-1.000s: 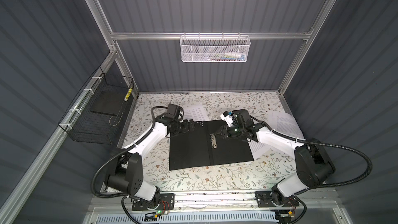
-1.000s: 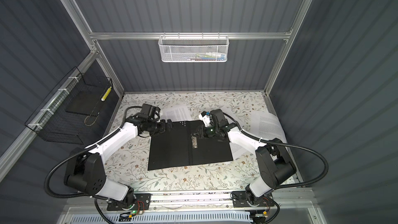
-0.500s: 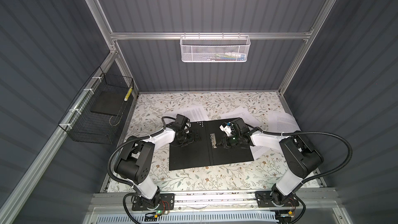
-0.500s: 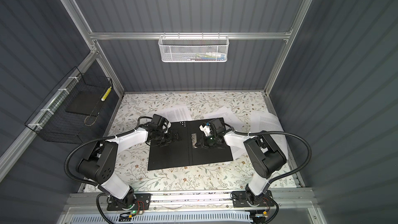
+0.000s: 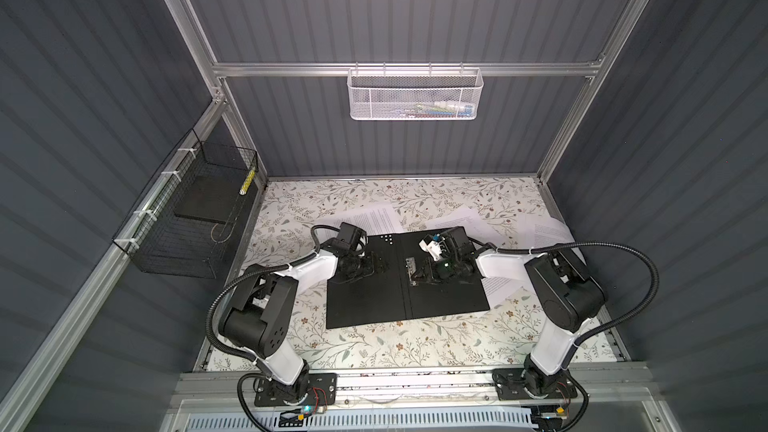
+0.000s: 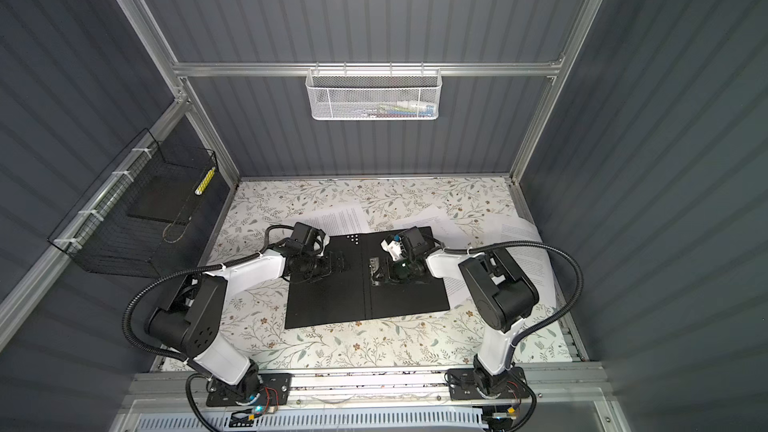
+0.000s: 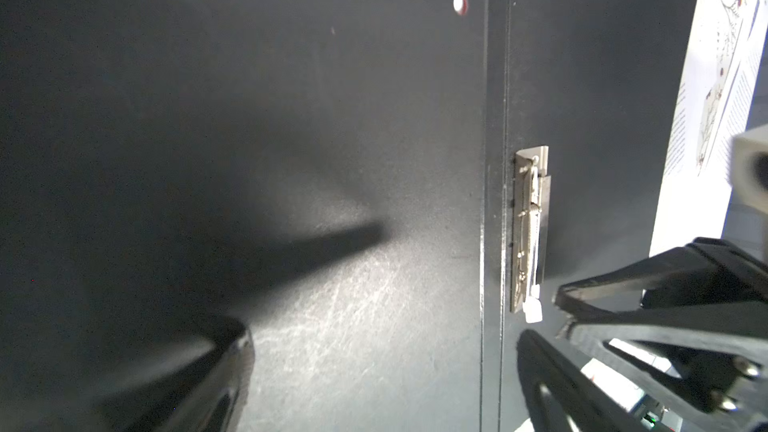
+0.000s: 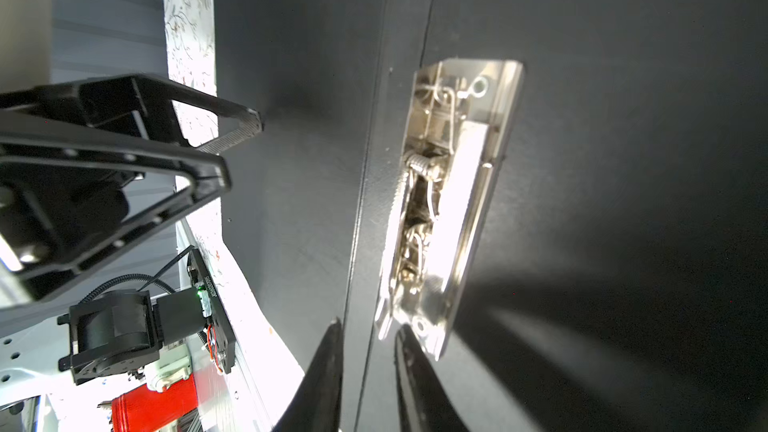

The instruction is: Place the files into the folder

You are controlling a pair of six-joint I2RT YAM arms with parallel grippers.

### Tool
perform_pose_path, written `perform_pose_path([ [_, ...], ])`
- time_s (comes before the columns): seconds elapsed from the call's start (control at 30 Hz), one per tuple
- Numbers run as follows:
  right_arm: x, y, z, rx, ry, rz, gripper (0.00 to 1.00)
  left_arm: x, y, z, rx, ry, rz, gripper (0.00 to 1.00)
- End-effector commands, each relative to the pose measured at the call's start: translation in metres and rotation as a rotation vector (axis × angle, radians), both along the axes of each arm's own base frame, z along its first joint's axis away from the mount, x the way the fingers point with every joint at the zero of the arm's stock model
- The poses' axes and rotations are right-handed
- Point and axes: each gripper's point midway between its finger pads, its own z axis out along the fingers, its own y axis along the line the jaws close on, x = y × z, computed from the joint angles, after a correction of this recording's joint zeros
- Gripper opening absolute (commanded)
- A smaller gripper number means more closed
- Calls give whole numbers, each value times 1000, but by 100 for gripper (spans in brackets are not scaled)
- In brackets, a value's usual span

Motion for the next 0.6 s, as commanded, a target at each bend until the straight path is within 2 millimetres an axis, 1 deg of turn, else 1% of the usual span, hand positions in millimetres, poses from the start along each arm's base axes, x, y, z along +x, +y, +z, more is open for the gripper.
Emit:
perform_pose_path([
  [0.0,1,10,3,23,1,23,23,-42,31,-55,143,196,41,100],
  [0.2,-2,13,-3,21,15,32,19,-41,29,-56,134,199,41,100],
  [0.57,-6,9,-14,-7,41,26,11,-39,29,-54,134,195,48,100],
])
